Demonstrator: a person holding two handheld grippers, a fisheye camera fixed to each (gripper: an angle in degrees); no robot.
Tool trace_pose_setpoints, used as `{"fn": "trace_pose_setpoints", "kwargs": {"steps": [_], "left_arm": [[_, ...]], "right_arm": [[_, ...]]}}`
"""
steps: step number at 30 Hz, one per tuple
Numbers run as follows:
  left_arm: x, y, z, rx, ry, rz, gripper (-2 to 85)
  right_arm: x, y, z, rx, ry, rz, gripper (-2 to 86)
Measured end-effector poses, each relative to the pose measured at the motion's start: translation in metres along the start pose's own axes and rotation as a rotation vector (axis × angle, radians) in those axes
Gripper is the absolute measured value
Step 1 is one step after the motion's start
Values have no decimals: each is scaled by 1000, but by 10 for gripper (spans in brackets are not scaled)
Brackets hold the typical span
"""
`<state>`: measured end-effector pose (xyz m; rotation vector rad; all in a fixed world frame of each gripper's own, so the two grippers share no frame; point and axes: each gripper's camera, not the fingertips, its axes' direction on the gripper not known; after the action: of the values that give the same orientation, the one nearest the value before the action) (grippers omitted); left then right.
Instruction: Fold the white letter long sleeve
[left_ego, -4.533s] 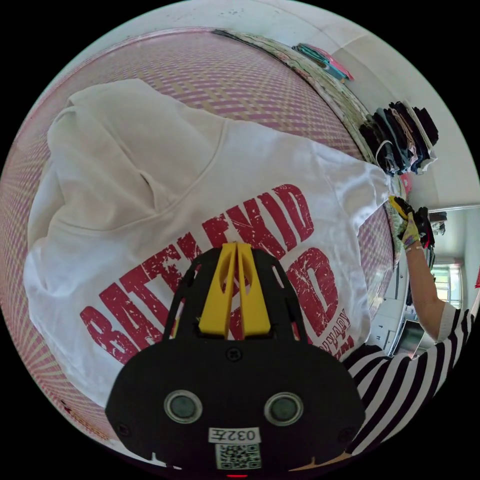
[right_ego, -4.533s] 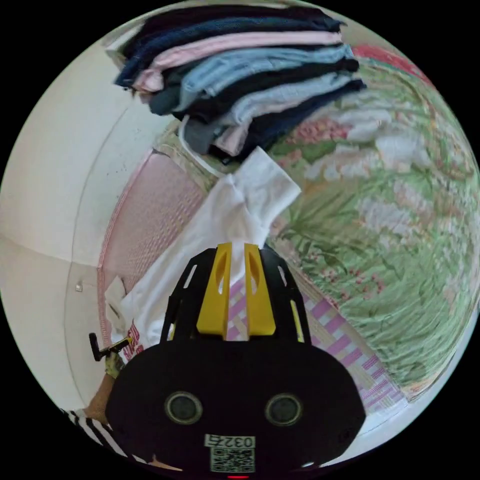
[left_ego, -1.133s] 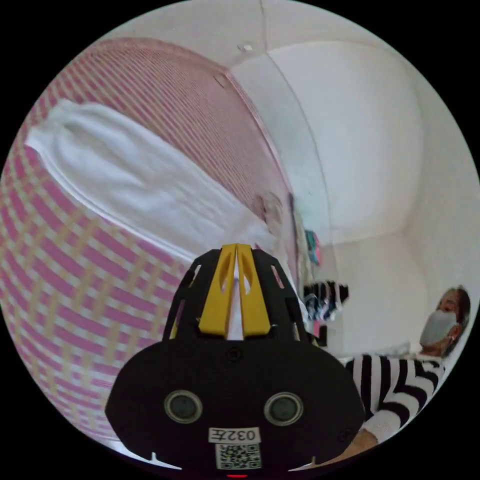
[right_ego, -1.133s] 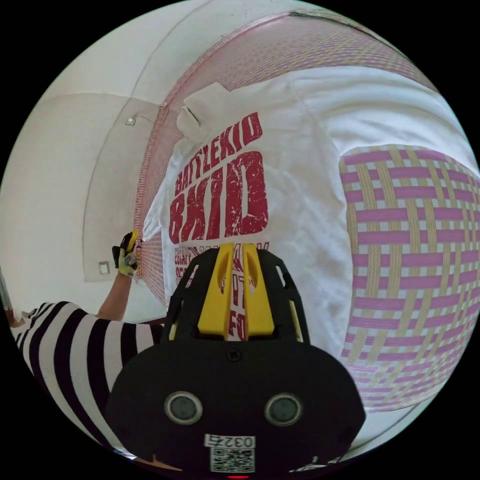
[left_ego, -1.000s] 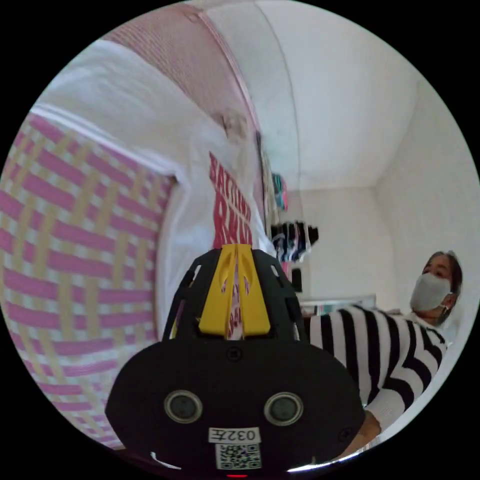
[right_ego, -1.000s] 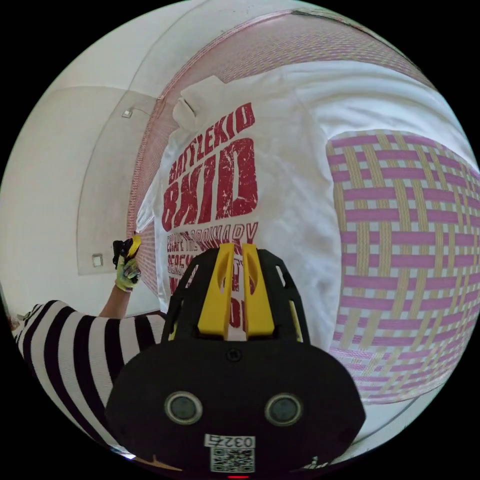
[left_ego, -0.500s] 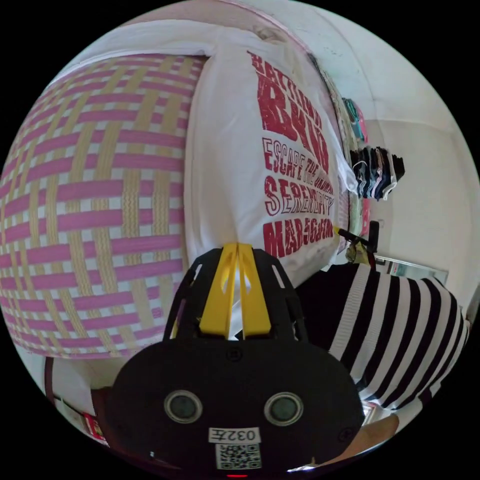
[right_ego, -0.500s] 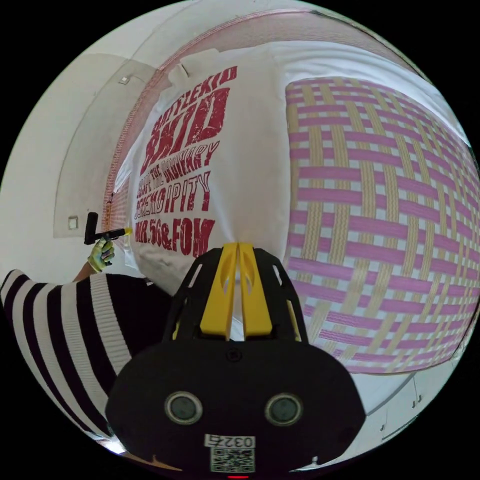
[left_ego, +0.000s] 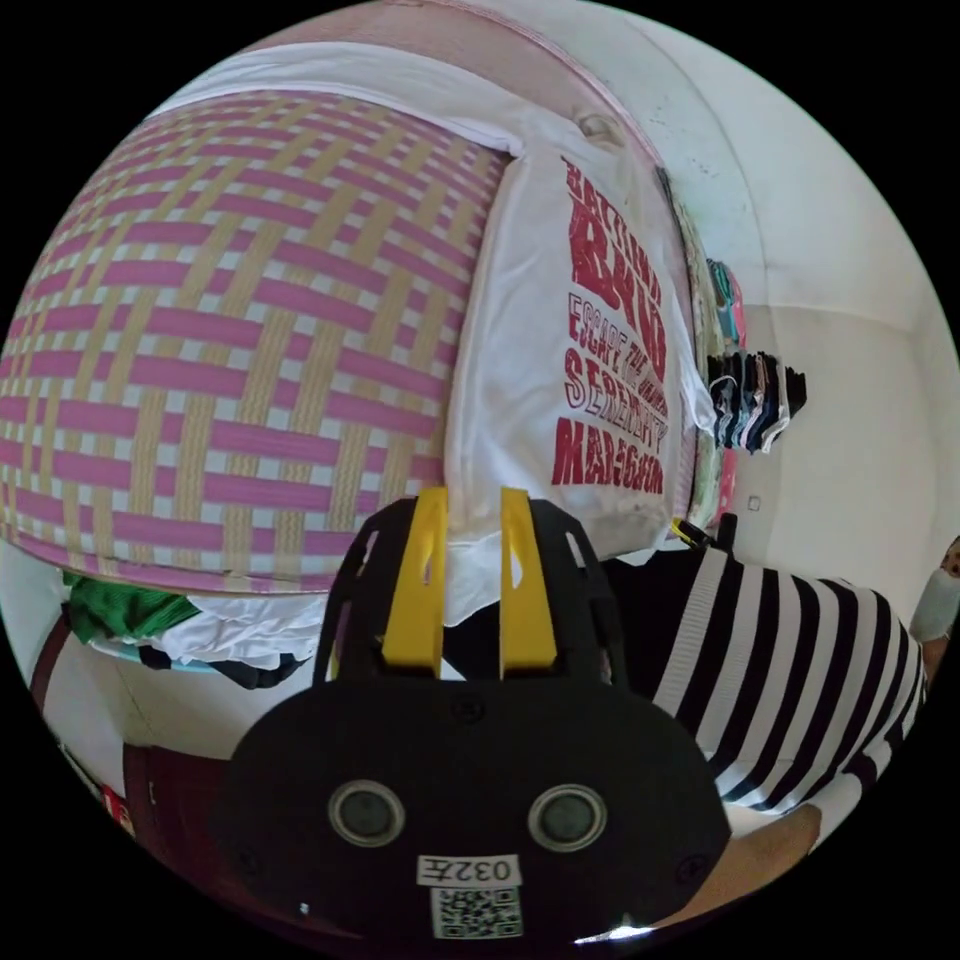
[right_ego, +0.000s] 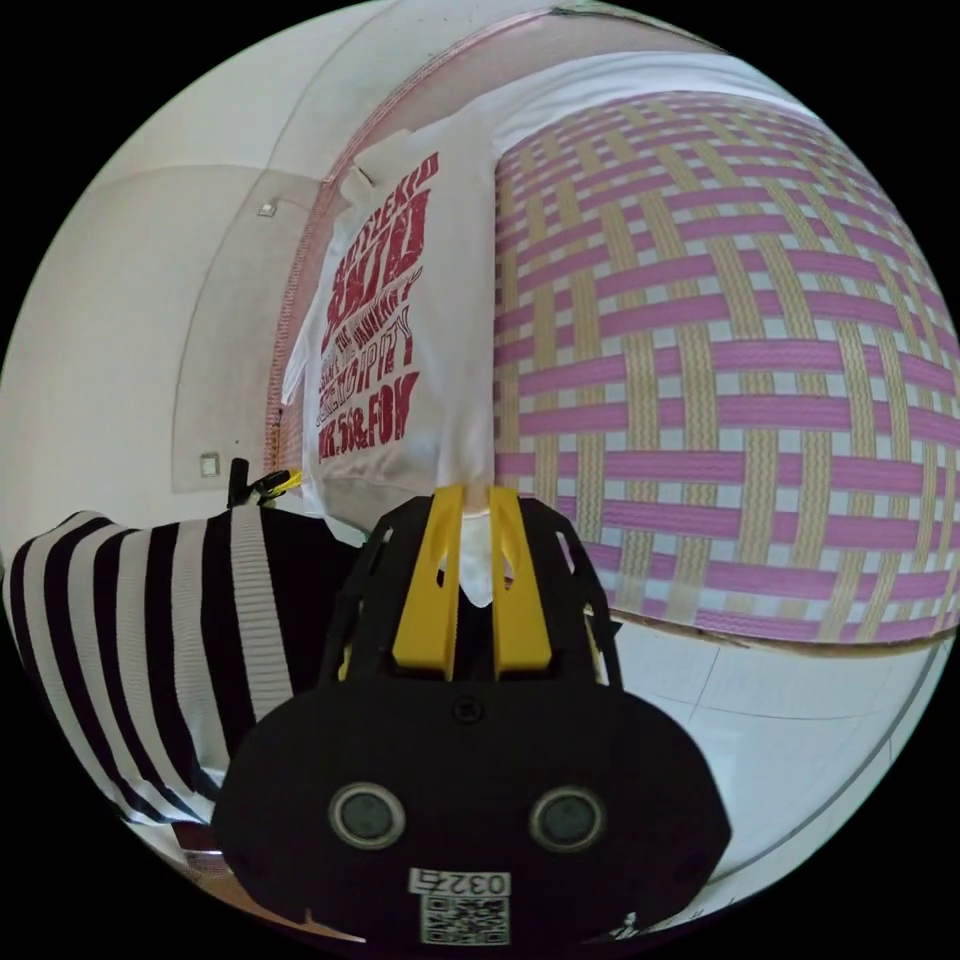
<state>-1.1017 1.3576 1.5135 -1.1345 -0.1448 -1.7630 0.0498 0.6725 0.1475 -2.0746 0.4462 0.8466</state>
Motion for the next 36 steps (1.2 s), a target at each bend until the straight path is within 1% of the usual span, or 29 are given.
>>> {"fn": "trace_pose_setpoints", "kwargs": {"steps": [2, 5, 8, 11, 12, 13, 15, 16, 18, 19, 21, 22, 24, 28, 30, 33, 36], "left_arm": [[6, 0, 4, -18, -34, 21, 1], [9, 5, 0, -18, -67, 25, -6], [2, 8, 5, -36, -132, -37, -7], [2, 9, 7, -25, -102, -73, 3], [2, 12, 4, -7, -82, -85, 6], [2, 14, 1, 13, -79, -90, 6], [2, 24, -17, 136, -61, -131, -8], [3, 27, -22, 176, -42, -139, -9], [6, 33, -34, 308, 62, -151, -13], [8, 33, -36, 328, 82, -148, -13], [25, 27, -34, 371, 132, -119, -10], [31, 25, -33, 374, 141, -106, -10], [57, 13, -24, 371, 152, -57, -9], [96, -6, -7, 346, 167, 13, -9], [116, -16, 3, 329, 176, 43, -9], [133, -25, 12, 302, 183, 69, -9], [140, -32, 17, 285, 199, 82, -9]], "right_arm": [[0, -1, 0, -7, -3, 1, 28], [-3, 0, -2, -17, 54, -28, 4], [3, -2, 8, -85, 48, -18, 8], [4, -11, 0, -71, 25, -34, 40], [7, -16, -16, 4, 39, -19, 61], [10, -19, -26, 49, 41, -4, 65], [35, -31, -70, 239, 56, 92, 75], [44, -35, -82, 289, 69, 127, 77], [79, -48, -129, 489, 86, 240, 80], [87, -52, -139, 527, 96, 266, 80], [115, -72, -177, 673, 121, 349, 80], [123, -78, -184, 696, 115, 375, 81], [155, -104, -200, 756, 37, 459, 84], [193, -136, -199, 770, 7, 592, 92], [199, -145, -199, 861, -6, 581, 86], [200, -154, -199, 896, 41, 599, 85], [211, -157, -197, 923, -14, 617, 78]]}}
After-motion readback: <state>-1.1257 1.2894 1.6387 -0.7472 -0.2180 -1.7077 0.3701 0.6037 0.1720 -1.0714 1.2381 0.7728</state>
